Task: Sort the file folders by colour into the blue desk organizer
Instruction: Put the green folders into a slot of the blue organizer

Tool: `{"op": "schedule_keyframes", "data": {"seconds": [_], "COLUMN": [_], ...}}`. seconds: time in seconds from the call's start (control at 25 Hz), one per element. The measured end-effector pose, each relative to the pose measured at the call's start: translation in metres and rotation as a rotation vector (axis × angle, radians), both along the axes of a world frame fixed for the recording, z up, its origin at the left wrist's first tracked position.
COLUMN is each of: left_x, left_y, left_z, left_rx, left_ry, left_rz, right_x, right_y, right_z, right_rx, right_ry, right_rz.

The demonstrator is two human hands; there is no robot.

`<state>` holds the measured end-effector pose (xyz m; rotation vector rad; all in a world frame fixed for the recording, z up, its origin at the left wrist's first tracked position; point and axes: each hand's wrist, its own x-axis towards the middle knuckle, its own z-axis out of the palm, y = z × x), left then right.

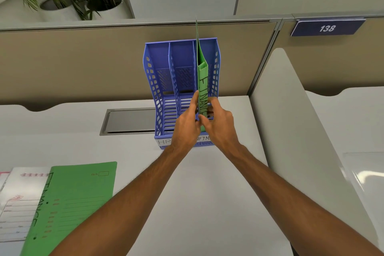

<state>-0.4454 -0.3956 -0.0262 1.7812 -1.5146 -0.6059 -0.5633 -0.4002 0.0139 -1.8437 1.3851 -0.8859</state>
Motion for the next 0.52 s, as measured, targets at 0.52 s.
{"op": "schedule_keyframes", "data": {"seconds": [0.52], "left_x": [0.015], "left_y": [0.005], "left_z": [-0.023], "left_rx": [0.076], "left_ry": [-0.067], "left_rz": [-0.034], "right_x": [0.016], "right_y": [-0.003], "right_z": [-0.026], "right_rx": [0.087], "right_ry": [0.081], "right_rz": [0.026]}}
